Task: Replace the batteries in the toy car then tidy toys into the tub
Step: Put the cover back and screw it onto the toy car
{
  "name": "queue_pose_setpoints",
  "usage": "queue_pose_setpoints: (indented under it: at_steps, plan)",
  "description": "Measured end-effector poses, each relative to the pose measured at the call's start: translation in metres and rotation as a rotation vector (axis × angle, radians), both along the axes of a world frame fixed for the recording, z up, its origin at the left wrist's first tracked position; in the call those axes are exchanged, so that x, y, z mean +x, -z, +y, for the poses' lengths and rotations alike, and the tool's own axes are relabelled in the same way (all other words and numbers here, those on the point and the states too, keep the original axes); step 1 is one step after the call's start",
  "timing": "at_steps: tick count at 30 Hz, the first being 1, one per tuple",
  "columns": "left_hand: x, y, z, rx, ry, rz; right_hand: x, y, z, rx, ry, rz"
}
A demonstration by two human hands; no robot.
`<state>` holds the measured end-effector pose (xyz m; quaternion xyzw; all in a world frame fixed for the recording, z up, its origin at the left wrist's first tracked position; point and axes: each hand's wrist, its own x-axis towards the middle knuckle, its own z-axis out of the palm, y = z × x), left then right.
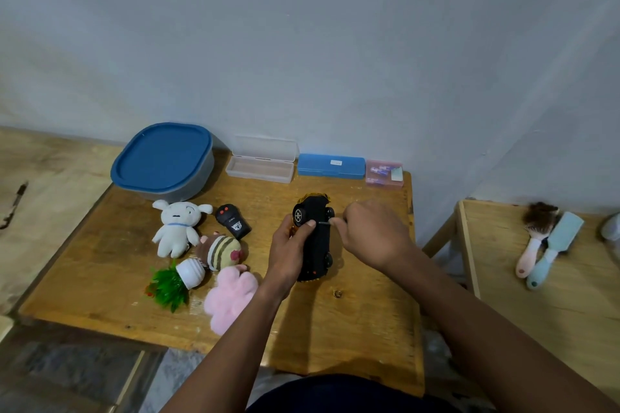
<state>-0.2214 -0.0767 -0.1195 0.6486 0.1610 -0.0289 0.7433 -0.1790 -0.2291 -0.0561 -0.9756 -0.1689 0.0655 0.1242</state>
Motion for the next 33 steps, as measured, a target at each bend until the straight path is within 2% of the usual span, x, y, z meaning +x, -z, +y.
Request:
queue_pose_setpoints:
  at_steps: [7,12,17,21,25,28,30,33]
  plan:
    - [0.002,-0.002,0.002,0.003,-0.003,0.004,0.000,-0.005,-0.004,0.134,-0.079,0.047]
    - [0.003,0.000,0.002,0.017,-0.010,0.008,0.003,-0.009,-0.007,-0.004,-0.070,-0.117]
    - [0.009,-0.005,0.002,0.026,-0.021,0.013,0.002,0.004,-0.007,0.033,-0.005,-0.002]
    - [0.012,-0.006,0.004,-0.041,0.028,0.068,0.003,0.013,-0.016,0.193,0.063,0.087]
    - [0.011,-0.008,0.004,-0.375,0.025,0.260,0.002,0.035,-0.023,0.492,0.282,0.208]
    - [0.008,-0.003,0.007,-0.596,0.121,0.304,-0.003,0.049,-0.023,0.748,0.416,0.334]
    - [0.006,-0.003,0.005,-0.644,0.237,0.293,-0.005,0.051,-0.024,0.929,0.505,0.419]
    - [0.007,-0.002,0.000,-0.556,0.343,0.265,-0.009,0.052,-0.028,1.091,0.582,0.506]
